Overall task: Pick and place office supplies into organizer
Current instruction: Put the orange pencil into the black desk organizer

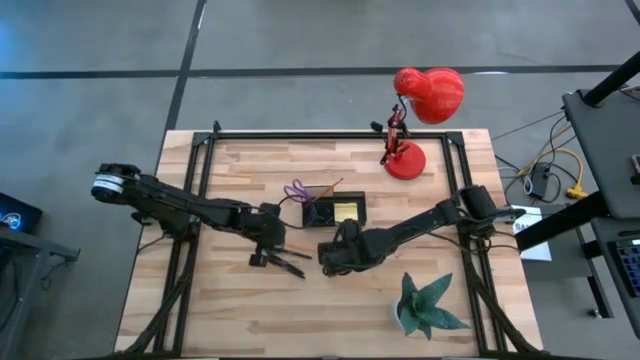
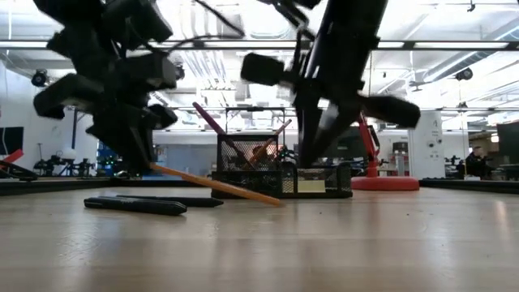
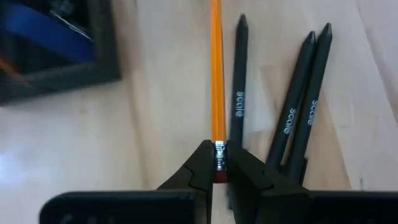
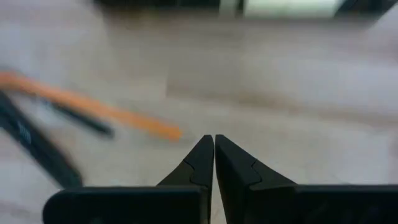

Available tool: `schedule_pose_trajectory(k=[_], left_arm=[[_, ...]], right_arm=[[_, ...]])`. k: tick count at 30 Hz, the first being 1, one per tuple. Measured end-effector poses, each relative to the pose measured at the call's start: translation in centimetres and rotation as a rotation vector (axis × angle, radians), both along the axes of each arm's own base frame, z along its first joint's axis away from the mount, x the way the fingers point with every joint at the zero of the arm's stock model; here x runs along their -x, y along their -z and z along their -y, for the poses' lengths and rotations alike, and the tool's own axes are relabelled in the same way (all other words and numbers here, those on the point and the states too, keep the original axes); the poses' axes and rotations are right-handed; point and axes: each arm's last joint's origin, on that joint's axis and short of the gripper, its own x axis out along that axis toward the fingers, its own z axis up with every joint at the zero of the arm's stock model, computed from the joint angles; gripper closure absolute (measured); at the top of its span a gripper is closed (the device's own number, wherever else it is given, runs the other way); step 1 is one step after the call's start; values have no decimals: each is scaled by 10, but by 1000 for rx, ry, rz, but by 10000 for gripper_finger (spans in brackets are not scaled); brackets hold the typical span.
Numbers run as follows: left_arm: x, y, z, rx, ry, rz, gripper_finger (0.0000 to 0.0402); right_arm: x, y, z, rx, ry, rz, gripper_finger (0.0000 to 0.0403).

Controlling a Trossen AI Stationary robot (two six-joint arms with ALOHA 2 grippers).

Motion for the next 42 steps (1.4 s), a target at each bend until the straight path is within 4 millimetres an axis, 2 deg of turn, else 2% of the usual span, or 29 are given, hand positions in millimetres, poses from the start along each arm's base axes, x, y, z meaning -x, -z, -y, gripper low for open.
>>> schedule_pose_trajectory(k=[4, 9, 14, 18, 22, 27, 42], left_arm=[[8, -30, -4, -126, 6, 0, 389], [18, -85, -11, -362, -2, 39, 389], [23, -132, -18, -637, 12, 17, 389], [16, -151, -26, -822, 58, -74, 389], [2, -151, -34, -939, 134, -204, 389], [-12, -136, -41, -1009, 240, -358, 389], [-47, -114, -42, -1050, 371, -481, 389]], right_arm=[[9, -21, 5, 190, 7, 18, 394], [22, -47, 12, 334, -5, 44, 394], [29, -56, 20, 391, -19, 0, 394], [31, -55, 23, 391, -11, -18, 394], [31, -55, 24, 389, 4, -8, 394], [31, -55, 24, 389, 4, -8, 394], [32, -55, 22, 389, 1, -7, 394]])
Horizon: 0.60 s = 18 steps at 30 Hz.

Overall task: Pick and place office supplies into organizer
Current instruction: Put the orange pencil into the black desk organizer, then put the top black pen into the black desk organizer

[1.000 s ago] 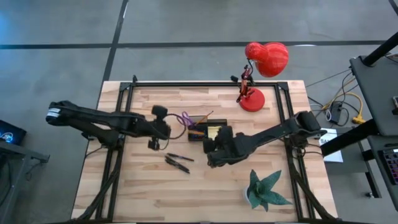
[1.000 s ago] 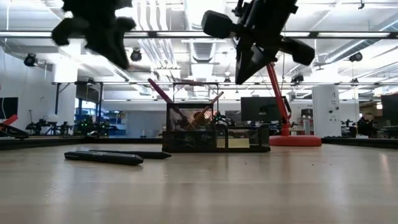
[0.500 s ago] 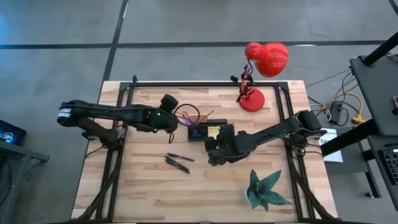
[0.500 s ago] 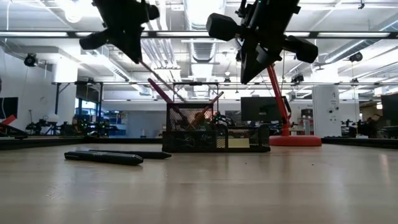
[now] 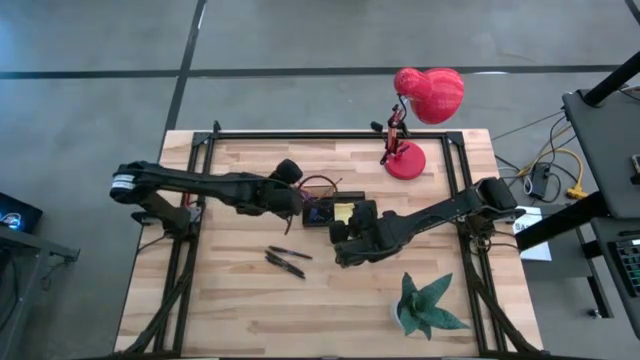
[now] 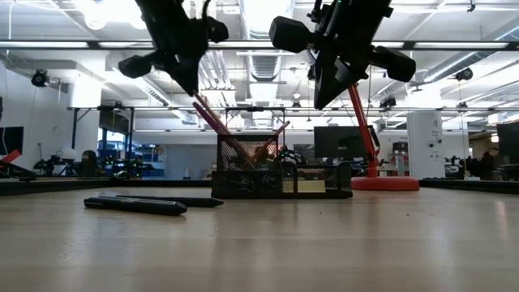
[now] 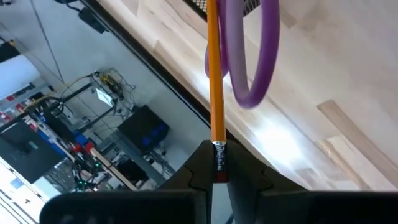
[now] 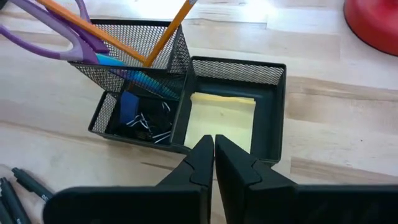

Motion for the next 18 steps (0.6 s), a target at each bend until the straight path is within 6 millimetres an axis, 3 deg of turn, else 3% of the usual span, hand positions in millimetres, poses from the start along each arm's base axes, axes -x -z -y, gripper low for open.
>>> schedule_pose_trajectory(k=[10, 18], left_arm=[[-11, 13, 0, -17, 22, -68, 373], [-25, 5, 0, -110, 51, 50, 369]], right_arm=[[1, 1, 0, 5, -8, -11, 394], [1, 2, 0, 11, -22, -27, 394]])
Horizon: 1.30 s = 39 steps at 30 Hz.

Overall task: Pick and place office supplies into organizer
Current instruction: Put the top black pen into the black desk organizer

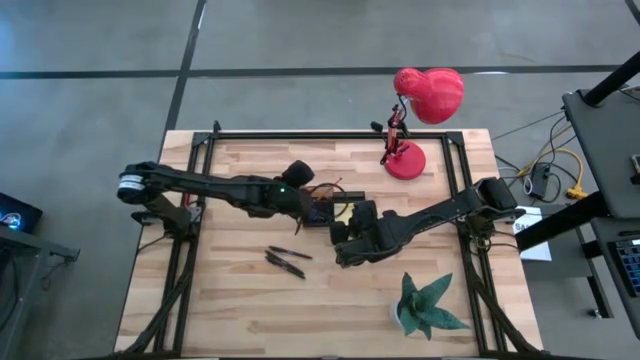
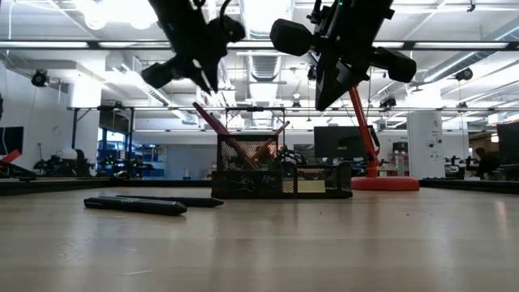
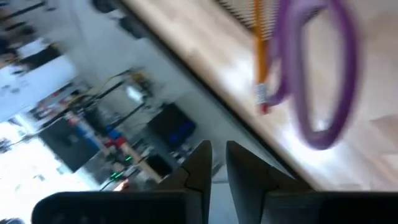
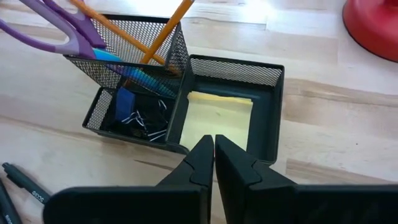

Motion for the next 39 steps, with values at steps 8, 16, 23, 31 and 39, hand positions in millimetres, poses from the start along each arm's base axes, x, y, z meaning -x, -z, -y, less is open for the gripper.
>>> schedule_pose_trajectory(k=[8, 16, 23, 31, 39], left_arm=[[6, -23, -2, -36, -68, 176, 368], [53, -64, -4, 120, -337, 630, 367], [99, -89, -2, 699, -505, 1003, 367], [111, -88, 2, 1017, -603, 1037, 367], [109, -85, 5, 1141, -624, 997, 367]], right_arm=[[0, 0, 0, 8, 1, -3, 394], [1, 1, 1, 29, -33, -33, 394], [0, 1, 2, 18, -36, -36, 394], [-4, 3, 16, -98, -35, -79, 394], [-10, 3, 18, -127, -74, -65, 394]])
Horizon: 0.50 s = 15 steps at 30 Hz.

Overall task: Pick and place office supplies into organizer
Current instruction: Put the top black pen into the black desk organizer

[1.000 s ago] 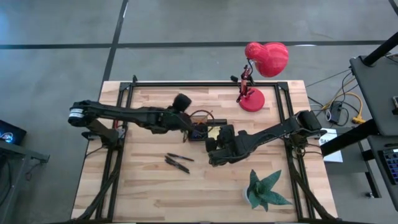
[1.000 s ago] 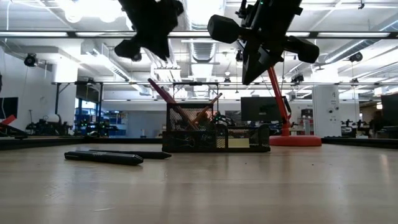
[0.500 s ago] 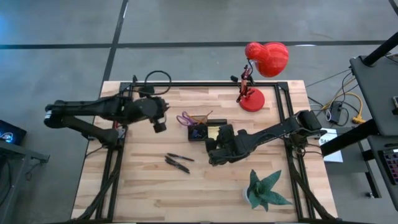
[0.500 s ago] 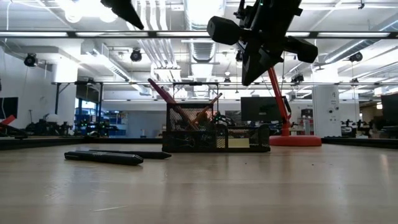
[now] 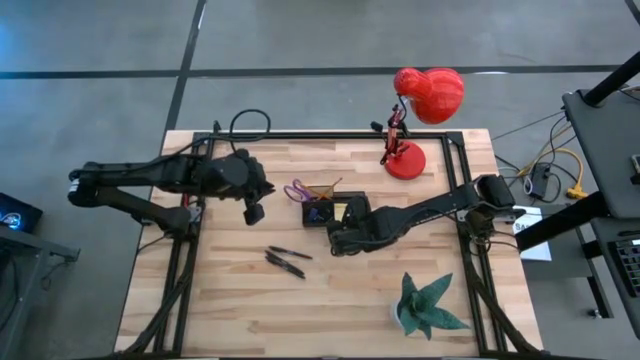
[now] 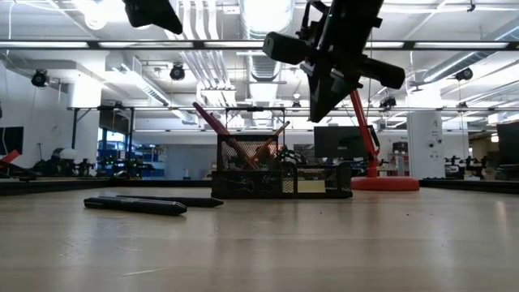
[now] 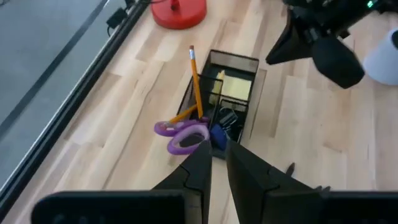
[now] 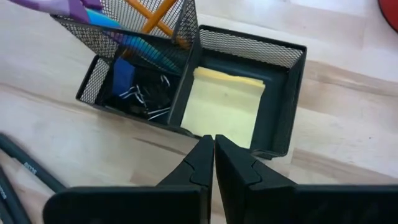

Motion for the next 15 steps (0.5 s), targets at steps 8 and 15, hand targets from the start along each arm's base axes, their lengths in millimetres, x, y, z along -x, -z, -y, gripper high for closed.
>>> schedule_pose_trajectory(k=[8, 15], left_arm=[[1, 7, 0, 4, 5, -29, 367], [0, 9, 0, 3, 5, -32, 367]], right_arm=[[0, 0, 0, -9, 30, 17, 394], [0, 0, 0, -9, 30, 17, 394]])
